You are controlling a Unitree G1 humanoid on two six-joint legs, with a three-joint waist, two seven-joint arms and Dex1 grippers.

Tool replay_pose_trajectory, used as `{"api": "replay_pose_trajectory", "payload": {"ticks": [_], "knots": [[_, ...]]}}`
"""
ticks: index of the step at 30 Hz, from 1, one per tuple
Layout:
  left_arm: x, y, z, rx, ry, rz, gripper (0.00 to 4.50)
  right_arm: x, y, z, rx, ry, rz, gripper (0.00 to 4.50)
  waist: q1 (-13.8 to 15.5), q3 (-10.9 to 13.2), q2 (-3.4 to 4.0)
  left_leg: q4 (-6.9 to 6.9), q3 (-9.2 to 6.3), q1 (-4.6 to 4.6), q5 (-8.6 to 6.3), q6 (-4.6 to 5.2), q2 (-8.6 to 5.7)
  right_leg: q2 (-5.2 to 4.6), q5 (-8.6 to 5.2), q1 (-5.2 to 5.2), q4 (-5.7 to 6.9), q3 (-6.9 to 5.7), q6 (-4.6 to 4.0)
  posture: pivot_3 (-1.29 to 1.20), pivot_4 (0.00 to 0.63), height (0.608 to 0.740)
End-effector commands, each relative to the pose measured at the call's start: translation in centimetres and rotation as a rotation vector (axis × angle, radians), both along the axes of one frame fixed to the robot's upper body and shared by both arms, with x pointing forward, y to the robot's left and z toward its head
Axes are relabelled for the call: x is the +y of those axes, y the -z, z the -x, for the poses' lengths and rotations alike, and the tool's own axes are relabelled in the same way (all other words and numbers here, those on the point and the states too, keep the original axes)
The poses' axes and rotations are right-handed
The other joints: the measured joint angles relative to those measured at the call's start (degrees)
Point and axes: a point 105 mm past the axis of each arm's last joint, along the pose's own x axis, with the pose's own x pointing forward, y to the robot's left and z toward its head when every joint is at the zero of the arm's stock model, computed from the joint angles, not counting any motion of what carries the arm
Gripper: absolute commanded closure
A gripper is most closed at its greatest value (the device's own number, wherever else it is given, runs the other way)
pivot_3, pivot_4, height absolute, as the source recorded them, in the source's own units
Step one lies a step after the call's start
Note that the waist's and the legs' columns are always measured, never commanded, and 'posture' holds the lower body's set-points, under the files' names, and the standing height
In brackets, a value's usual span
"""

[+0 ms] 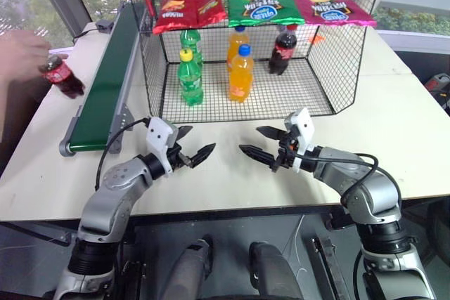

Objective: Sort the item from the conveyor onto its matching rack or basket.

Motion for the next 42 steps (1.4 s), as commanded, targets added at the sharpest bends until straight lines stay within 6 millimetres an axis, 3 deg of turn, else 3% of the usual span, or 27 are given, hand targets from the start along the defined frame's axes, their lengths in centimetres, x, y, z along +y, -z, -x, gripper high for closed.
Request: {"api": "replay_pose_trajectory", "payload": {"ticks": [1, 39, 42], "knots": [[0.0, -1.4, 0.4, -0.065, 0.004, 0.001, 0.0, 0.3, -1.6, 0.3, -0.062, -0.024, -0.007, 0.04, 0.0, 0.0, 0.0, 0.0, 0.0, 0.0, 0.0, 0.0, 0.0, 0.0, 0.0, 0.0, 0.0, 0.0, 0.0, 0.0, 0.15, 0.738], [-0.1, -0.8, 0.7, -0.05, -0.004, -0.015, 0.0, 0.5, -2.0, 0.5, -0.072, -0.06, -0.009, 0.04, -0.01, 0.0, 0.0, -0.01, 0.0, -0.02, -0.01, 0.01, 0.01, 0.0, 0.0, 0.0, -0.05, 0.0, 0.0, 0.0, 0.15, 0.738], [0.2, -1.5, 0.7, -0.102, -0.019, -0.034, 0.0, 0.7, -2.4, 0.6, -0.077, -0.075, -0.024, 0.04, -0.01, 0.0, 0.0, -0.01, 0.0, -0.02, -0.01, 0.01, 0.03, 0.0, 0.0, 0.0, -0.05, 0.01, -0.01, 0.0, 0.15, 0.738]]}}
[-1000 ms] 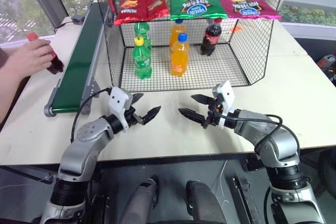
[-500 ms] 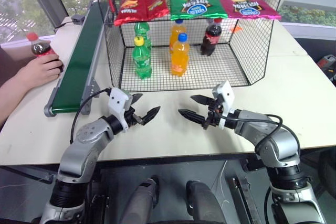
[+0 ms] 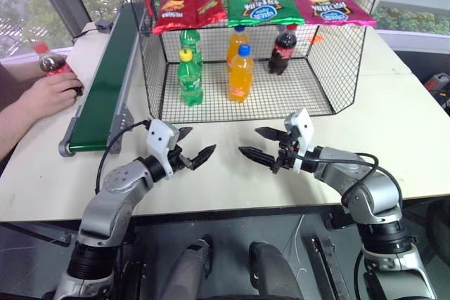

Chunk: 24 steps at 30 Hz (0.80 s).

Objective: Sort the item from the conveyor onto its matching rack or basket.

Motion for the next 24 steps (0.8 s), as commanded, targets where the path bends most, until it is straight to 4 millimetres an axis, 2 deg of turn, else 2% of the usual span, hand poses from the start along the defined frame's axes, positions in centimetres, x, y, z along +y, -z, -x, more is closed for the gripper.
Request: {"api": "replay_pose_trajectory", "payload": {"ticks": [1, 10, 15, 20, 24], "knots": [[0.1, -2.4, 0.2, -0.114, -0.007, -0.007, 0.0, 0.6, -2.2, 0.3, -0.071, -0.044, -0.026, 0.04, 0.0, 0.0, 0.0, 0.0, 0.0, 0.0, 0.0, 0.0, 0.01, 0.0, 0.0, 0.0, -0.01, 0.0, 0.0, 0.0, 0.15, 0.738], [0.7, -3.4, 0.3, -0.147, -0.053, -0.013, 0.0, 1.3, -2.5, 0.2, -0.071, -0.087, -0.034, 0.04, 0.01, 0.0, 0.0, -0.01, 0.0, -0.02, -0.01, 0.01, 0.02, 0.01, 0.01, 0.0, -0.06, -0.01, -0.01, 0.0, 0.15, 0.738], [2.5, -2.8, -0.4, -0.139, -0.181, -0.049, 0.0, 1.7, -2.8, 0.4, -0.067, -0.127, -0.04, 0.04, 0.01, 0.0, 0.0, -0.01, 0.0, -0.01, -0.01, 0.01, 0.02, 0.01, 0.01, 0.0, -0.07, -0.01, -0.01, 0.0, 0.15, 0.738], [2.6, -3.7, 0.1, -0.142, -0.193, -0.03, 0.0, 2.1, -3.3, 0.8, -0.069, -0.169, -0.044, 0.04, 0.01, 0.0, 0.0, -0.01, 0.0, -0.02, -0.01, 0.01, 0.02, 0.02, 0.01, 0.0, -0.07, -0.04, -0.01, 0.0, 0.15, 0.738], [2.7, -5.4, 1.2, -0.161, -0.168, -0.014, 0.0, 2.6, -4.4, 1.4, -0.099, -0.243, -0.044, 0.04, -0.02, 0.0, 0.0, -0.01, 0.0, -0.02, -0.01, 0.01, 0.02, 0.02, 0.01, 0.0, -0.07, -0.04, -0.01, 0.0, 0.15, 0.738]]}}
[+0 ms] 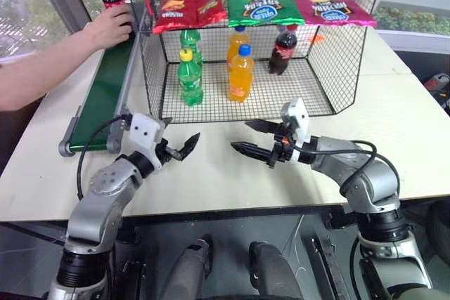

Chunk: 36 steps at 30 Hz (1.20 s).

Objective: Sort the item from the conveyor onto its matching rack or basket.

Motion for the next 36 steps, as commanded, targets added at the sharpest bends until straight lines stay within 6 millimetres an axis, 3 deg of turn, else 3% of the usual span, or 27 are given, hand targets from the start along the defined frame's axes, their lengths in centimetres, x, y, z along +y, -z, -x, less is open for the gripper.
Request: {"api": "replay_pose_trajectory", "payload": {"ticks": [1, 7, 10, 13, 18, 25, 36], "knots": [[0.4, -3.1, 1.4, -0.075, 0.02, 0.021, 0.0, 0.9, -2.4, 1.0, -0.08, -0.097, -0.015, 0.04, -0.04, 0.0, 0.0, 0.0, 0.0, 0.0, 0.0, 0.0, 0.0, 0.0, 0.0, 0.0, -0.01, 0.0, 0.0, 0.0, 0.15, 0.738], [2.8, -5.7, 1.8, -0.128, -0.084, 0.053, 0.0, 1.4, -3.5, 1.3, -0.112, -0.147, -0.021, 0.04, -0.04, 0.0, 0.0, 0.0, -0.01, 0.02, 0.0, 0.0, 0.03, 0.02, 0.0, 0.0, 0.0, -0.02, 0.0, 0.0, 0.15, 0.738], [7.3, -5.9, 1.2, -0.166, -0.342, 0.068, 0.0, 1.8, -3.9, 1.5, -0.127, -0.168, -0.029, 0.04, -0.03, 0.0, 0.0, 0.0, 0.01, 0.01, 0.0, 0.0, 0.03, 0.02, 0.0, 0.0, -0.01, -0.01, -0.01, 0.0, 0.15, 0.738], [11.0, -4.7, 1.0, -0.182, -0.544, 0.037, 0.0, 2.0, -4.1, 1.6, -0.138, -0.182, -0.037, 0.04, -0.03, 0.0, 0.0, 0.0, 0.01, 0.02, -0.01, 0.0, 0.03, 0.01, 0.01, 0.0, -0.01, -0.01, -0.02, 0.0, 0.15, 0.738], [14.4, -2.4, 0.9, -0.143, -0.691, 0.026, 0.0, 2.1, -4.5, 1.6, -0.145, -0.196, -0.062, 0.04, 0.17, -0.01, -0.02, -0.01, 0.03, 0.01, -0.01, 0.0, 0.03, 0.02, 0.03, 0.0, -0.03, 0.0, -0.04, 0.0, 0.15, 0.738], [15.7, -2.0, 0.1, -0.163, -0.735, 0.03, 0.0, 2.5, -4.5, 2.4, -0.148, -0.227, -0.063, 0.04, 0.12, -0.02, -0.04, -0.01, 0.01, -0.01, -0.01, -0.01, 0.03, 0.01, 0.03, -0.02, -0.05, -0.02, -0.04, 0.0, 0.15, 0.738], [15.5, -1.6, -1.3, -0.147, -0.719, 0.076, 0.0, 2.2, -4.2, 2.3, -0.15, -0.198, -0.052, 0.04, 0.04, -0.02, -0.04, -0.02, 0.01, 0.0, -0.01, -0.01, 0.04, 0.02, 0.05, -0.03, -0.05, -0.04, -0.04, 0.0, 0.15, 0.738]]}}
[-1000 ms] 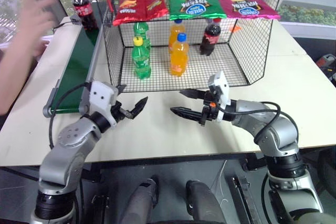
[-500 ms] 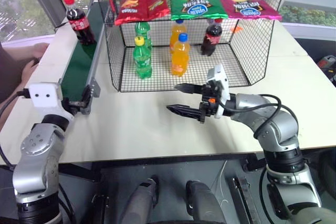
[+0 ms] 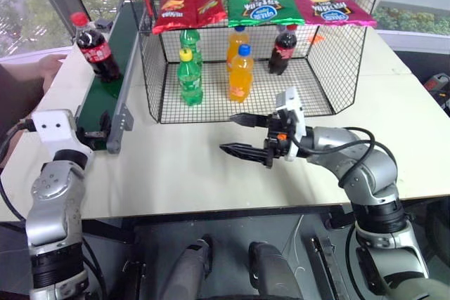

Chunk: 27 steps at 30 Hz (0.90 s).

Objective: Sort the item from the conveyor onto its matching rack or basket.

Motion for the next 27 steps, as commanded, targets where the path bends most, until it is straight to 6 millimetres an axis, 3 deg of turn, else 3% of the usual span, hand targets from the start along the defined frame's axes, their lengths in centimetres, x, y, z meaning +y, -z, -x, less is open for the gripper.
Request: {"api": "replay_pose_trajectory", "payload": {"ticks": [1, 24, 27], "knots": [[-0.2, -1.2, -0.1, -0.054, 0.008, -0.011, 0.0, 0.1, -1.3, 0.7, -0.068, -0.015, -0.015, 0.04, 0.0, 0.0, 0.0, 0.0, 0.0, 0.0, 0.0, 0.0, 0.0, 0.0, 0.0, 0.0, 0.0, 0.0, 0.0, 0.0, 0.15, 0.738], [-0.9, -0.7, -0.4, -0.047, 0.035, -0.028, 0.0, -0.2, -1.1, 0.4, -0.076, 0.022, 0.005, 0.04, 0.17, 0.0, 0.0, 0.01, 0.0, 0.0, 0.0, 0.0, 0.0, 0.0, 0.01, 0.03, 0.0, -0.01, 0.0, 0.0, 0.15, 0.738], [-1.1, -1.1, -0.2, -0.086, 0.054, -0.009, 0.91, -0.3, -1.1, 0.3, -0.077, 0.028, 0.007, 0.0, 0.18, 0.0, 0.0, 0.01, 0.0, 0.01, 0.0, 0.0, -0.01, 0.0, 0.01, 0.02, 0.0, -0.01, -0.01, 0.0, 0.15, 0.738]]}}
